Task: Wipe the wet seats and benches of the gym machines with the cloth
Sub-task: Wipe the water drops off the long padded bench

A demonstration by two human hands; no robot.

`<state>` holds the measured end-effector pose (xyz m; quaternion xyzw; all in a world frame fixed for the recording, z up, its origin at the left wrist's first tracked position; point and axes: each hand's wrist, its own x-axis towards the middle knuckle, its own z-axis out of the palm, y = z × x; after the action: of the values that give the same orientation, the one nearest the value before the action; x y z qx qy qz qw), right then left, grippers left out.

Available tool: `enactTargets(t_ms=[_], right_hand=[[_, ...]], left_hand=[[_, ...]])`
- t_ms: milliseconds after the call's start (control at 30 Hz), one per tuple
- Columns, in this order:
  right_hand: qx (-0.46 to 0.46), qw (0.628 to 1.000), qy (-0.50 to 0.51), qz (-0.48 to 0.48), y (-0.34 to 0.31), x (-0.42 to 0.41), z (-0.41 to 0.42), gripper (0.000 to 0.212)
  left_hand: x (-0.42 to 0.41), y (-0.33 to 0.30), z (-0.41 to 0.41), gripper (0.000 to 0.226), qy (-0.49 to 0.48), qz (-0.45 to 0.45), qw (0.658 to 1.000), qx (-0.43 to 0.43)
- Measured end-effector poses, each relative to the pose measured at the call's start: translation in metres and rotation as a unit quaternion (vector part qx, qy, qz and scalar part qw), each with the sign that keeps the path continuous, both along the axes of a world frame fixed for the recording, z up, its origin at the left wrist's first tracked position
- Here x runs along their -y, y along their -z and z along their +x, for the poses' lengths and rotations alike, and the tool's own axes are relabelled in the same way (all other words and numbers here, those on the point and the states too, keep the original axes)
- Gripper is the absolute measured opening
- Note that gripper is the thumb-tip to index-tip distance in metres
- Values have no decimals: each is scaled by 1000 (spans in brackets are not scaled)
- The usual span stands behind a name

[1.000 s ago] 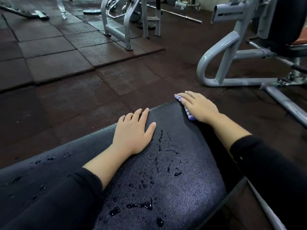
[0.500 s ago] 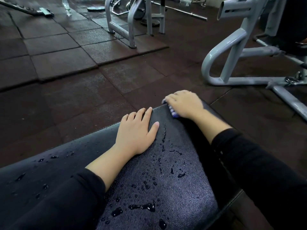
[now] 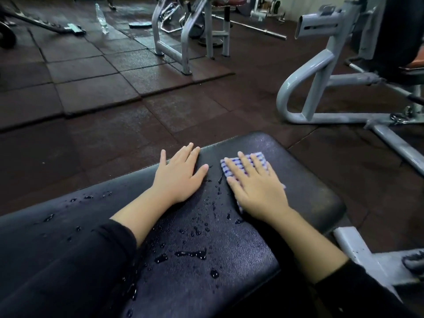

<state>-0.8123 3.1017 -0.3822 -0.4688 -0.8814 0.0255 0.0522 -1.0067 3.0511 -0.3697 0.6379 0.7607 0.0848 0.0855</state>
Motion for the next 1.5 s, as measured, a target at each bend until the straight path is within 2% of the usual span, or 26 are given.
enactTargets(t_ms=[67, 267, 667, 800, 1000, 1133, 1200, 1333, 1400, 1500], right_hand=[[0, 1000, -1, -17, -1, 0, -6, 50], [0, 1000, -15, -12, -1, -19, -20, 48], [17, 999, -46, -24, -5, -39, -38, 50], [25, 998, -54, -24, -6, -51, -70, 48], [36, 986, -164, 1, -6, -12, -133, 45], [35, 973, -226, 35, 0, 11, -90, 64], [23, 970, -241, 20, -1, 3, -61, 62], [33, 981, -187, 26, -2, -44, -44, 59], [45, 988, -149, 19, 0, -64, -63, 61], [37, 987, -156, 12, 1, -53, -108, 66]], left_hand=[[25, -3, -5, 61, -17, 7, 1000, -12], [87, 4, -29, 64, -129, -28, 991, -24], [93, 16, -31, 64, -138, 7, 989, -46], [94, 17, -32, 65, -140, 14, 989, -44], [93, 18, -32, 69, -147, 22, 988, -39], [94, 19, -32, 69, -144, 20, 989, -38], [94, 18, -32, 69, -143, 19, 989, -38], [94, 17, -31, 68, -141, 16, 989, -36], [94, 17, -31, 68, -142, 15, 989, -36], [93, 17, -31, 65, -143, 16, 989, -27]])
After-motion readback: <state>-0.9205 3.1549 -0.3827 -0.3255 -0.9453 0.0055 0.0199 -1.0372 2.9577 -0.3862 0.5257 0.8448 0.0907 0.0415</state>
